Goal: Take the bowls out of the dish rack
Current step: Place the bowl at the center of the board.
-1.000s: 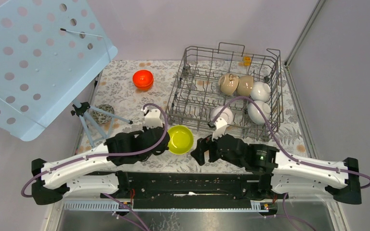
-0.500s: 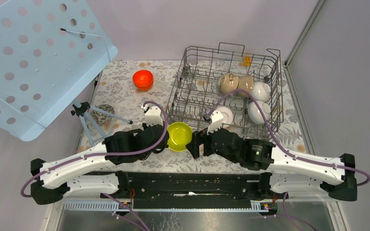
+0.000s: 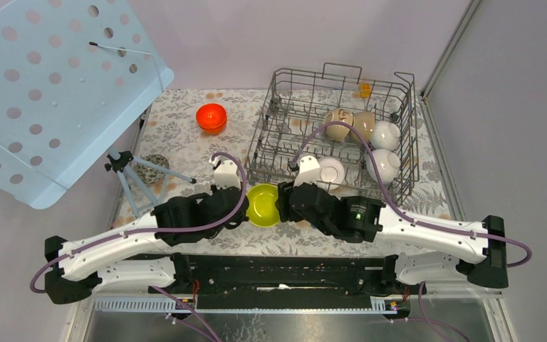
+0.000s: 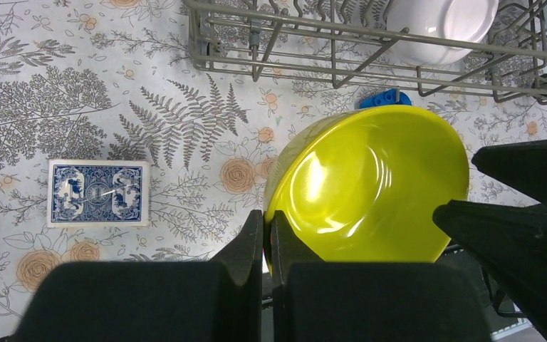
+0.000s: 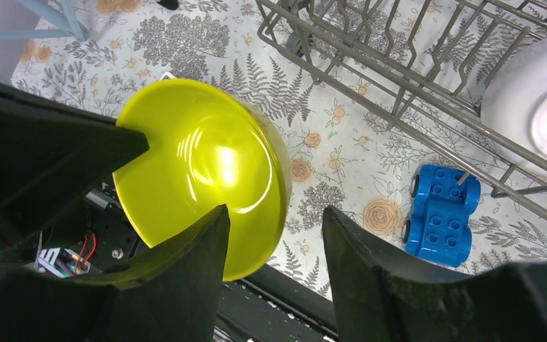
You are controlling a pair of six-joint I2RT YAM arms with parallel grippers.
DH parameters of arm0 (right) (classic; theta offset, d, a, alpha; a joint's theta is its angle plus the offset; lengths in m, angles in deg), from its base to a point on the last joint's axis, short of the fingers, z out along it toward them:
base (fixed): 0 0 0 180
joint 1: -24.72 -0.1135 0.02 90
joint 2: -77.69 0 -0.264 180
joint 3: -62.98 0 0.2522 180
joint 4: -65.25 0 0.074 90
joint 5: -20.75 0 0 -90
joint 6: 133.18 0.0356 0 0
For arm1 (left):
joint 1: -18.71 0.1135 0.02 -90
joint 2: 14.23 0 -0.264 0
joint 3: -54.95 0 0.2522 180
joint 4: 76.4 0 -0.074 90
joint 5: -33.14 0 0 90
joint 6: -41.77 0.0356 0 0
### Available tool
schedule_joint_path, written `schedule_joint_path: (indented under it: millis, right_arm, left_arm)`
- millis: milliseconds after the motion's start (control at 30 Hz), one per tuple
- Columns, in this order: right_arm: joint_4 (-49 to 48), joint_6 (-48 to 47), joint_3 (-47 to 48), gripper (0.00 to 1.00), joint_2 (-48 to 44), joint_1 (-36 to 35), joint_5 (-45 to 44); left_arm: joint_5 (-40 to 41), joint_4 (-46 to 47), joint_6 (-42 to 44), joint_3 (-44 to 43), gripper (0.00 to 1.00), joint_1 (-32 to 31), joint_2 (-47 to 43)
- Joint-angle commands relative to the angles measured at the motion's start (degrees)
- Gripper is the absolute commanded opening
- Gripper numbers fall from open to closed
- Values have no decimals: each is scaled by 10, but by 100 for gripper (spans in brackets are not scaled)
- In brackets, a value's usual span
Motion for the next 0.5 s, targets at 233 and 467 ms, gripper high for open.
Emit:
schedule_joint_path:
  millis: [233, 467]
  right_arm:
    - [51, 19, 63, 48, 68, -1, -55]
    - [41, 14, 61, 21, 64, -1, -51]
  left_arm:
    - [-7, 35, -12, 10, 0, 1, -35]
    - [-7, 35, -15, 16, 0, 1, -41]
